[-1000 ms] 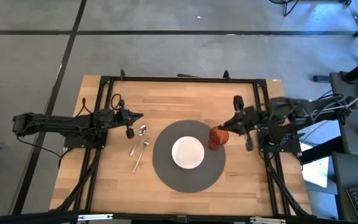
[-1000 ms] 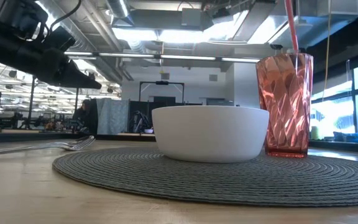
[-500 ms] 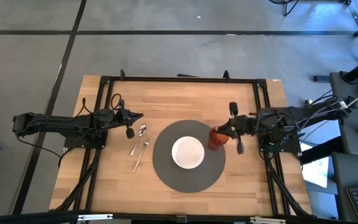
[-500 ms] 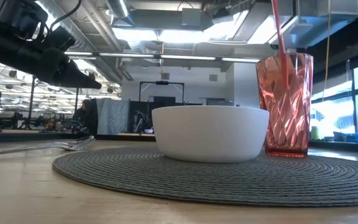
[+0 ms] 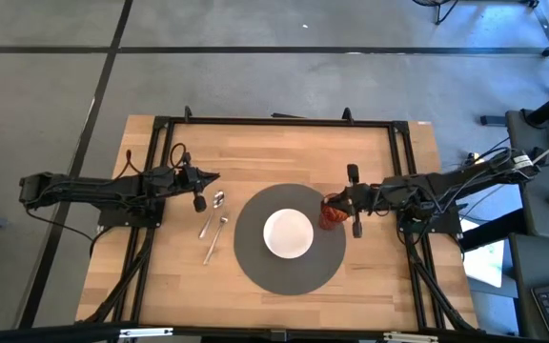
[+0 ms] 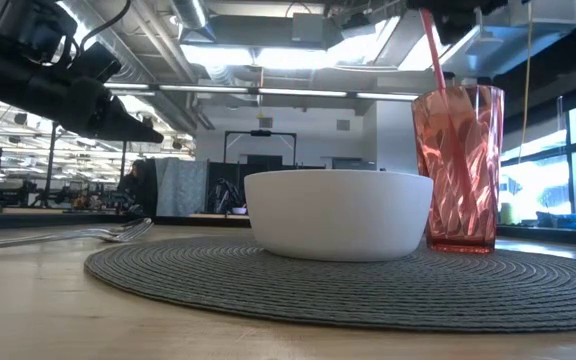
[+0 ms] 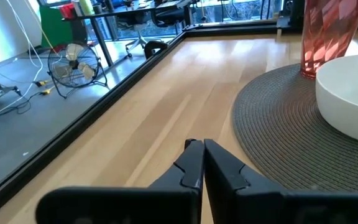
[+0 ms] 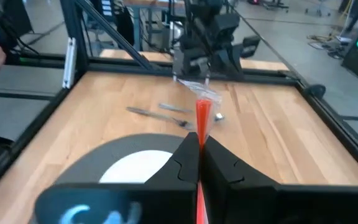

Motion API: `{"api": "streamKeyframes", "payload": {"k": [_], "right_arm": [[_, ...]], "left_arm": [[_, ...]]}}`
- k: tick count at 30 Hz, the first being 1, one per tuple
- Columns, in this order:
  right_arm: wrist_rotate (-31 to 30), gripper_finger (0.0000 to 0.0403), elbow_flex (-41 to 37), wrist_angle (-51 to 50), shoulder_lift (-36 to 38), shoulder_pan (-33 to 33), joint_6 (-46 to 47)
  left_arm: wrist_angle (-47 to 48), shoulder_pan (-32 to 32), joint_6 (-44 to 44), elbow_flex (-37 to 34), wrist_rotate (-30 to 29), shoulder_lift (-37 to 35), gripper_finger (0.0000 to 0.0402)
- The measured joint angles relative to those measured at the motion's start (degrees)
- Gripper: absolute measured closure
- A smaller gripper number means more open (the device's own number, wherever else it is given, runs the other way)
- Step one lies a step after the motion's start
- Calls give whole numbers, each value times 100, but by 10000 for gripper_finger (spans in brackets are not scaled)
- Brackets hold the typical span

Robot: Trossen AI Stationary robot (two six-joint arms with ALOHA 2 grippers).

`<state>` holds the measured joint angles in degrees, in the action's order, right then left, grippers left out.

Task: Pick & Place Utensil
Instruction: Put the red drinking straw into the red cup

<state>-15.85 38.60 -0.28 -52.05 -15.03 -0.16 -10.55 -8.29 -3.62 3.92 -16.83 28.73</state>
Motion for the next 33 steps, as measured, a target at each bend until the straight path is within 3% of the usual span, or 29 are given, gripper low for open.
{"api": "streamKeyframes", "payload": {"k": [16,28,33], "right_arm": [[-6,385,-414,289,2,0,111],[20,227,-184,391,471,15,-178],[-108,180,-184,-27,792,31,107]], "left_arm": [[-4,0,-3,4,-4,0,396],[-47,0,-4,4,-19,2,400],[-41,0,-6,4,-15,2,400]]}}
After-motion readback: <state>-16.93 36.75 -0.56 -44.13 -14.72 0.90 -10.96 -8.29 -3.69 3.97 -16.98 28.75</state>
